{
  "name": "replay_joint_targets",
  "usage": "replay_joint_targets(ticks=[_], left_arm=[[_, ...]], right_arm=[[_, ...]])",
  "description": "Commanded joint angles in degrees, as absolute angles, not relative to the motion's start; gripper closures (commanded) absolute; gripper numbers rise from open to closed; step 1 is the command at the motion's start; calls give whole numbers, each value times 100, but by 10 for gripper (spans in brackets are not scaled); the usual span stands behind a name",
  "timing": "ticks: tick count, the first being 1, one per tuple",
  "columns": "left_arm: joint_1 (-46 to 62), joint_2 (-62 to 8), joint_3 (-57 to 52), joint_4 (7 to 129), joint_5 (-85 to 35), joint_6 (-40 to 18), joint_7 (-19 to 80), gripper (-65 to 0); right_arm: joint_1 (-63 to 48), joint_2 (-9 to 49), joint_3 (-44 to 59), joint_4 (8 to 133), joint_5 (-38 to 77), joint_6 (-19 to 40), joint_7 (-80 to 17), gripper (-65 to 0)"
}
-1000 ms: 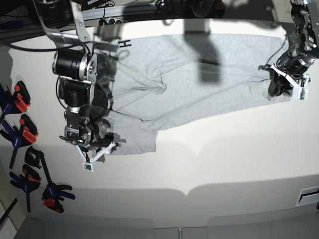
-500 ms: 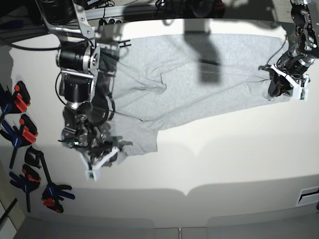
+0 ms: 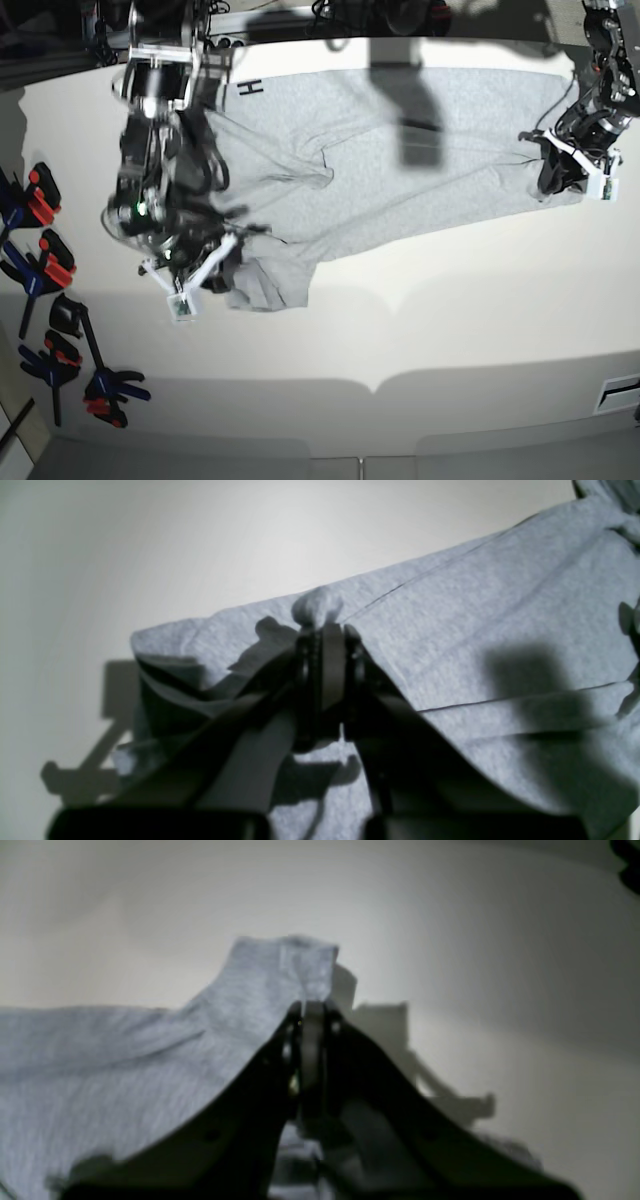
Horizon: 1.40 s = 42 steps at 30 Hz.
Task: Fold the T-shirt properly
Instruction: 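Lower the right gripper to the hanging sleeve fabric and grasp it, then drag the grasped fabric with the right gripper onto the folded shirt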
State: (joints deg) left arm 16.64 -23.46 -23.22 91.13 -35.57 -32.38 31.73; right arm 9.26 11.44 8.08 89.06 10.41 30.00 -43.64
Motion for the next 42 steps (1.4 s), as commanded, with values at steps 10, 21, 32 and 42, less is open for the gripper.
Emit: replay_joint_targets(ticks=[10, 21, 32, 42], left_arm=[[1619, -2447, -2364, 9214, -3647, -3258, 3033, 0], [1619, -2445, -2364, 9214, -3667, -3258, 2969, 0], [1619, -2447, -2364, 9214, -3667, -3258, 2969, 0], [1619, -2445, -2364, 9214, -3667, -3258, 2969, 0]], right_arm=[[-974, 1192, 832, 11231, 1048, 3015, -4536, 0], [-1297, 1192, 941, 11673, 897, 2956, -4053, 0], [-631, 1190, 941, 10986, 875, 2952, -2926, -240], [703, 1190, 937, 8455, 753, 2963, -3116, -240]])
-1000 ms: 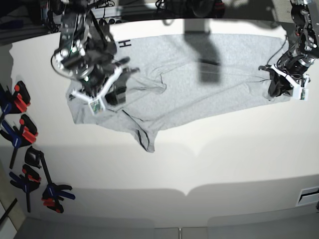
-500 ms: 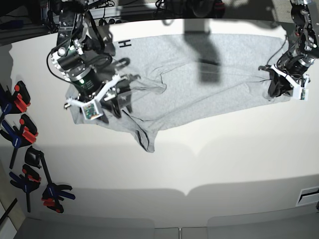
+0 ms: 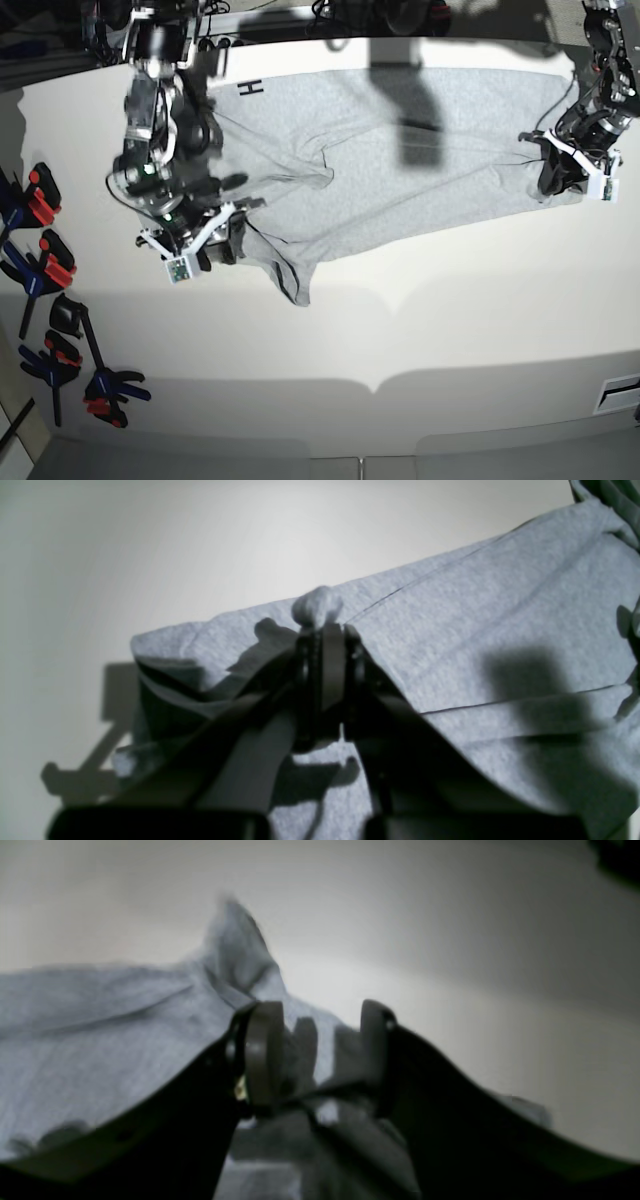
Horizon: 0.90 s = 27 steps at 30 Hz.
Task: Fold the T-shirt properly
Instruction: 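Drag the grasped fabric with the right gripper onto the folded shirt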
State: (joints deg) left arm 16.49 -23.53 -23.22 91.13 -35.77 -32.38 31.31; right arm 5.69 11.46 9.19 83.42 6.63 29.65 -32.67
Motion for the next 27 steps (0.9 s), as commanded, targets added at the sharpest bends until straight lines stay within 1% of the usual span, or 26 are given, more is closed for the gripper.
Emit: replay_joint_targets(ticks=[1, 4, 6, 8, 16, 20, 22, 23, 27], left_arm=[[1619, -2445, -2364, 9214, -3667, -3258, 2969, 0], [1619, -2445, -2364, 9214, -3667, -3258, 2969, 0], [1619, -2447, -2364, 9214, -3667, -3258, 2969, 0], [1619, -2445, -2364, 9214, -3667, -3258, 2967, 0], [1619, -2445, -2364, 9214, -3667, -3258, 2869, 0], [1619, -2445, -2364, 9214, -3667, -3258, 2869, 0], [1619, -2445, -2364, 9214, -3667, -3258, 2867, 0], [1619, -2445, -2364, 9214, -3664, -3258, 2867, 0], [1619, -2445, -2364, 9214, -3667, -3258, 2867, 0]], right_arm=[[829, 1190, 930, 8215, 768, 2998, -3140, -240], [1079, 1190, 930, 7703, 775, 3317, -3151, -240], [1151, 1192, 915, 7526, 773, 3627, -3151, -240], [1155, 1190, 847, 7496, 770, 3806, -3153, -240], [1127, 1190, 528, 7496, 786, 3817, -3229, -240], [1135, 1192, 510, 7498, 1295, 3824, -3452, -240], [1140, 1190, 510, 7498, 1496, 3918, -3540, -240], [1140, 1192, 513, 7498, 1551, 4000, -3548, -240], [1140, 1190, 510, 7500, 1546, 4000, -3548, -240]])
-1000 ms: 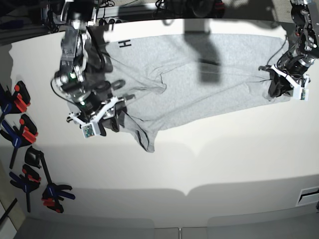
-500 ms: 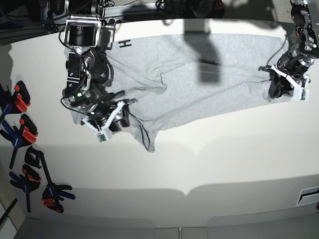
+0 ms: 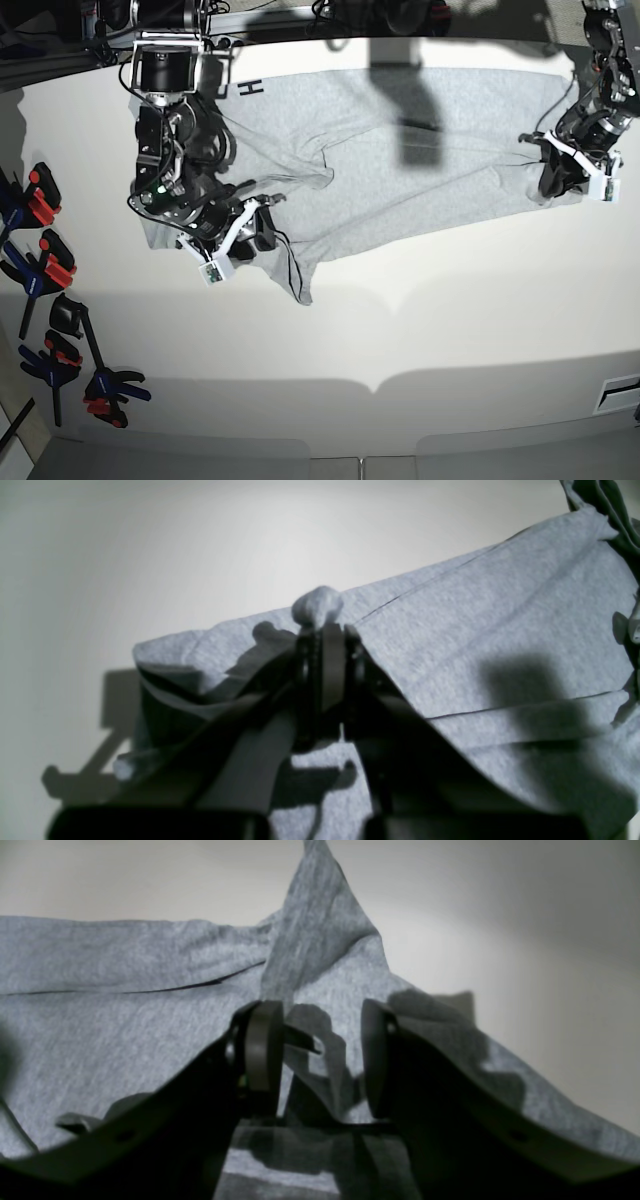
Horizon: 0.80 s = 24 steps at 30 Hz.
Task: Fold the T-shirt properly
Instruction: 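Drag the grasped fabric with the right gripper onto the folded shirt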
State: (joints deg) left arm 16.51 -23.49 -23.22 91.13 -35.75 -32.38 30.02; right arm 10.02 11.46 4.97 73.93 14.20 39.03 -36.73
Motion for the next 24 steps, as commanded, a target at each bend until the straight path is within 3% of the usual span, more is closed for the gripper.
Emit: replay_joint_targets(ticks=[1, 16, 24], left_arm=[[1619, -2445, -2364, 9214, -3667, -3258, 2867, 0], [1619, -2445, -2364, 9214, -3667, -3258, 2862, 0], [1619, -2445, -2364, 9214, -3667, -3258, 2838, 0]], right_arm=[[1140, 1190, 510, 7500, 1549, 4000, -3557, -240], [1140, 1190, 478, 7854, 2443, 4000, -4235, -240], [1127, 1188, -432, 7852, 2158, 4000, -4530, -240]])
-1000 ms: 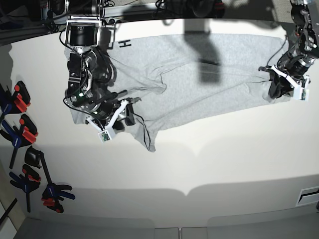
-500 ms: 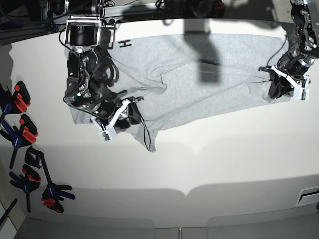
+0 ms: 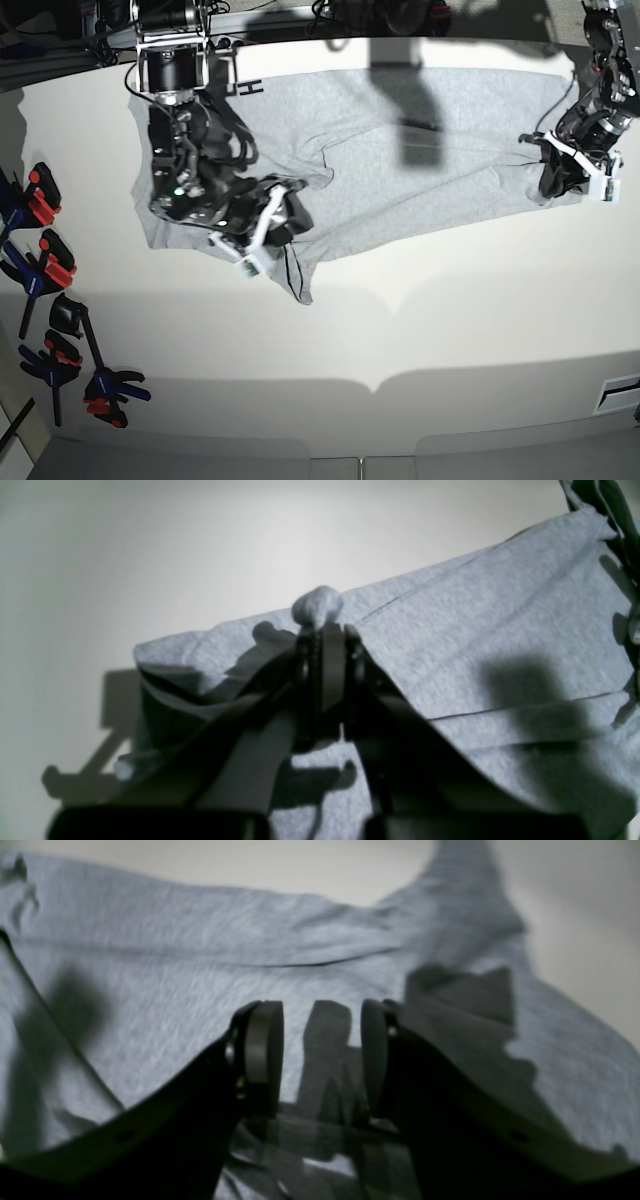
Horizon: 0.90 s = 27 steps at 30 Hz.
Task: Fold the T-shirt properly
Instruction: 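Drag the grasped fabric with the right gripper onto the folded shirt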
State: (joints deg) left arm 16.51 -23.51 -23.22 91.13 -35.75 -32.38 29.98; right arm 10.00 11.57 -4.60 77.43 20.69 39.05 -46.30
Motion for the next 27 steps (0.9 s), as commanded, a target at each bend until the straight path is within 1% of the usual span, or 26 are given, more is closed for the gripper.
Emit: replay_joint_targets(ticks=[1, 2, 6, 13, 17, 20, 27], left_arm=[[1619, -2445, -2364, 9214, -3667, -3258, 2840, 0], [1619, -2445, -2364, 9214, -3667, -3258, 2842, 0], [1619, -2445, -2364, 9214, -3667, -3258, 2840, 0], [1619, -2447, -2364, 9214, -3667, -3256, 2842, 0], [1619, -2445, -2364, 9214, -3667, -3258, 2840, 0], [1619, -2445, -2364, 9214, -3667, -3258, 2840, 0], [1619, -2447, -2364, 9214, -3664, -3258, 2840, 0]], right_arm=[[1127, 1188, -607, 7852, 1894, 4000, -4473, -240], [1127, 1188, -775, 7852, 1553, 4000, -4379, -240], [1127, 1188, -1291, 7852, 528, 3175, -4158, -240], [1129, 1188, -1535, 7852, -36, 2620, -4158, -239], [1127, 1190, -1535, 7854, -294, 2567, -4160, -239], [1122, 1190, -1535, 7940, -281, 2567, -4217, -239], [956, 1190, -1535, 8952, -261, 2567, -4364, -239]])
